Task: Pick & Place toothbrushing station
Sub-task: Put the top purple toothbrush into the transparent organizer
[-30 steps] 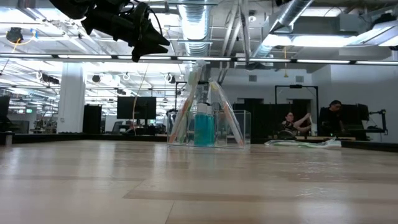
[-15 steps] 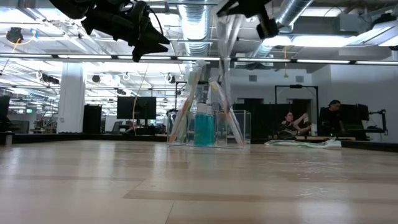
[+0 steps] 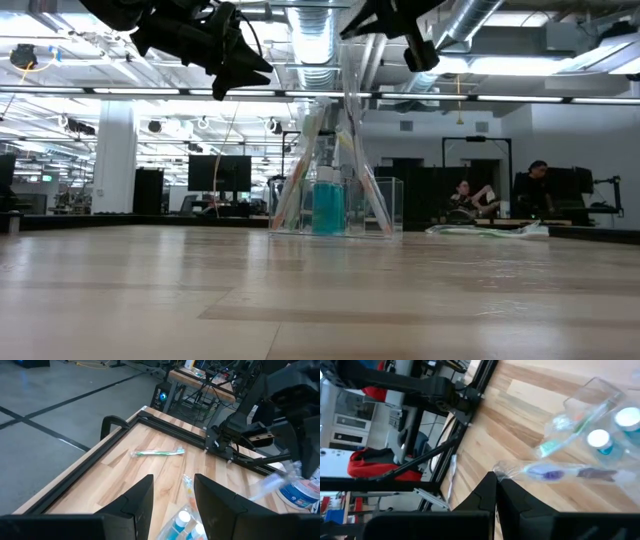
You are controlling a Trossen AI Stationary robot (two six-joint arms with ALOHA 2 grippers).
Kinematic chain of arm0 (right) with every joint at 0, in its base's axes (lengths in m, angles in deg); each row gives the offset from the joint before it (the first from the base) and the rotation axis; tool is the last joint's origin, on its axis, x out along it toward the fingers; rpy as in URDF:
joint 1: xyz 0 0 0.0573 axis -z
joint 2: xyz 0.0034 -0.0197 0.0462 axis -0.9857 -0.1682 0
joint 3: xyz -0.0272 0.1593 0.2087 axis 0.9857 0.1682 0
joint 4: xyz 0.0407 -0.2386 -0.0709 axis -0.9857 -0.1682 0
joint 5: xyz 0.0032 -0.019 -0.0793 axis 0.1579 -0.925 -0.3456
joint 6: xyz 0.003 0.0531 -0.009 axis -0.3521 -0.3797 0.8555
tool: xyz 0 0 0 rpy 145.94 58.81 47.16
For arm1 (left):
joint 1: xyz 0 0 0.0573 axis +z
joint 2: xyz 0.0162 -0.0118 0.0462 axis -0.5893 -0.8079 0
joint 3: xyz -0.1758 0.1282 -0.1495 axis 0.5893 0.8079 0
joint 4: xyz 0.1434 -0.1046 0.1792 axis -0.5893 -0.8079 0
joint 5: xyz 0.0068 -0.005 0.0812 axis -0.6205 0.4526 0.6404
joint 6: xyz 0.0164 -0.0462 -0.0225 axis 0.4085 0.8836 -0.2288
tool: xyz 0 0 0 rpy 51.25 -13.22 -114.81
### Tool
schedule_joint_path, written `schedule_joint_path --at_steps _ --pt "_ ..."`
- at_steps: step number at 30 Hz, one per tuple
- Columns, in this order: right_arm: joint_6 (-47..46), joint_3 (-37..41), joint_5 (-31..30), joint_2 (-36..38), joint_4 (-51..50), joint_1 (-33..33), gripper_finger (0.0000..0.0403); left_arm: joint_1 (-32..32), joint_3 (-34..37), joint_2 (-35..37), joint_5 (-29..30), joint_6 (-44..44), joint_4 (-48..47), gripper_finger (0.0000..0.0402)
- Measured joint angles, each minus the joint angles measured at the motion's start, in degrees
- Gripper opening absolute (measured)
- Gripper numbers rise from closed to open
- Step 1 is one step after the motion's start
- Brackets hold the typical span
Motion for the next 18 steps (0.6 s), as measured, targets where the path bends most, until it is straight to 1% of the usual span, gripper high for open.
schedule_joint_path --at_steps 6,10,18 --pt "1.11 0.03 -0.14 0.02 -3.59 0.45 0.0 0.0 0.0 0.0 -0.02 0.0 -0.31 0.0136" --pt "1.7 1.49 0.03 0.02 -3.2 0.87 0.0 0.0 0.0 0.0 -0.03 -0.01 -0.37 0.0136" --pt "0.96 7.1 1.3 0.03 0.48 0.92 0.0 0.0 0.0 0.0 -0.05 0.0 -0.45 0.0136"
